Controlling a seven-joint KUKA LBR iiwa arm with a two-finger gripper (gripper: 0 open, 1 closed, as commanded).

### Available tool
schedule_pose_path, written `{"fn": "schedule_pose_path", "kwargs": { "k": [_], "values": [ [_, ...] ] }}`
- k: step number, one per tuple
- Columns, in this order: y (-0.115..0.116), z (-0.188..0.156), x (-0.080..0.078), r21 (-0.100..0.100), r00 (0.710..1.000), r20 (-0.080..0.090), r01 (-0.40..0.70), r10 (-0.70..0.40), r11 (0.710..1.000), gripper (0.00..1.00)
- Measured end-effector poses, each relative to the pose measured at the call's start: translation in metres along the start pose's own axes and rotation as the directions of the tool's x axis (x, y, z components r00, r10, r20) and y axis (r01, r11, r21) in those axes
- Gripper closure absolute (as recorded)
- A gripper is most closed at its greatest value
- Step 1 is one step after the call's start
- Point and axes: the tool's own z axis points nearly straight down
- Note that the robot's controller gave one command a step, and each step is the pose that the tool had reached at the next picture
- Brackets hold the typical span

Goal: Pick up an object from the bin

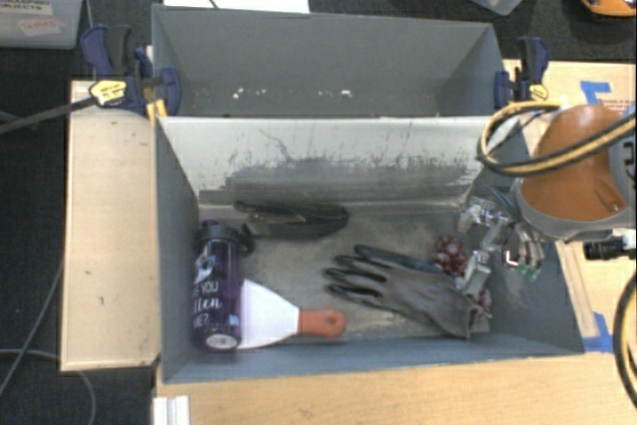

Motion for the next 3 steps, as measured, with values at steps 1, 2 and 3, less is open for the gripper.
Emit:
{"fn": "schedule_pose_path", "kwargs": {
  "k": [1,2,3],
  "values": [
    [0.005,0.031,-0.045,0.000,0.984,0.006,0.178,-0.178,0.984,0.00],
    [-0.009,0.025,0.041,-0.003,1.000,0.005,-0.029,0.029,1.000,0.00],
    [-0.010,0.029,-0.037,-0.001,0.992,0.025,0.122,-0.122,0.993,1.00]
  ]
}}
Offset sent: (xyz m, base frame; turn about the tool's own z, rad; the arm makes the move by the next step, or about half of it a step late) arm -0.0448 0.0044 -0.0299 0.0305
